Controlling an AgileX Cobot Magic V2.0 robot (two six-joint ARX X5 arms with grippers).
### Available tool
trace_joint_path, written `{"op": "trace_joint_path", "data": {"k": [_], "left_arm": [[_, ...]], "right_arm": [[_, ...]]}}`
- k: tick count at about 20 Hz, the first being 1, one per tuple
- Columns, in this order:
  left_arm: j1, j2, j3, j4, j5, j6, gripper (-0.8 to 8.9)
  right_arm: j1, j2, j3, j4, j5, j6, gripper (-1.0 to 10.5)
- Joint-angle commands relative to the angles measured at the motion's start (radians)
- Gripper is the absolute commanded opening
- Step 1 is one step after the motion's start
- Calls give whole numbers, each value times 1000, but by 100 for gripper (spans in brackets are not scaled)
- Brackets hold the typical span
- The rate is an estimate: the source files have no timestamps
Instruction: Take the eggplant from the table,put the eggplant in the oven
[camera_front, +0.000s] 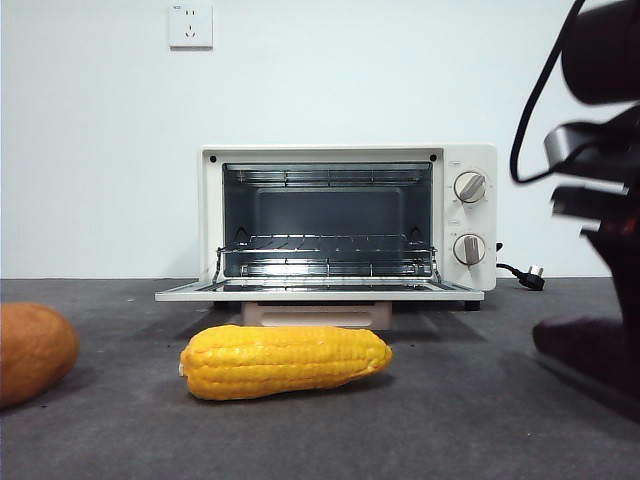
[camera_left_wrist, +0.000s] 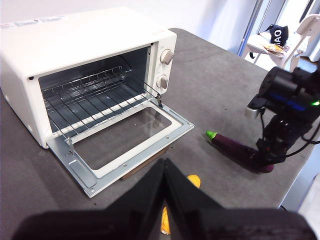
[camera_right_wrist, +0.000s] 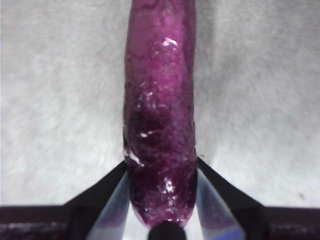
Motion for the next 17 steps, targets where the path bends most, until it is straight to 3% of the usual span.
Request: {"op": "trace_joint_path", "data": {"k": [1, 6, 10, 17], "left_arm": [[-2, -1, -3, 2, 3, -3, -6], [-2, 0, -3, 2, 3, -3, -6], [-2, 2, -3, 1, 3, -3, -6], [-25, 2, -3, 0, 4, -3, -6]], "right_arm": [[2, -68, 40, -36, 4, -17, -11], [2, -190, 147, -166, -54, -46, -11], [2, -219, 208, -166, -214, -46, -11], [2, -115, 232, 91, -411, 52, -11]]}}
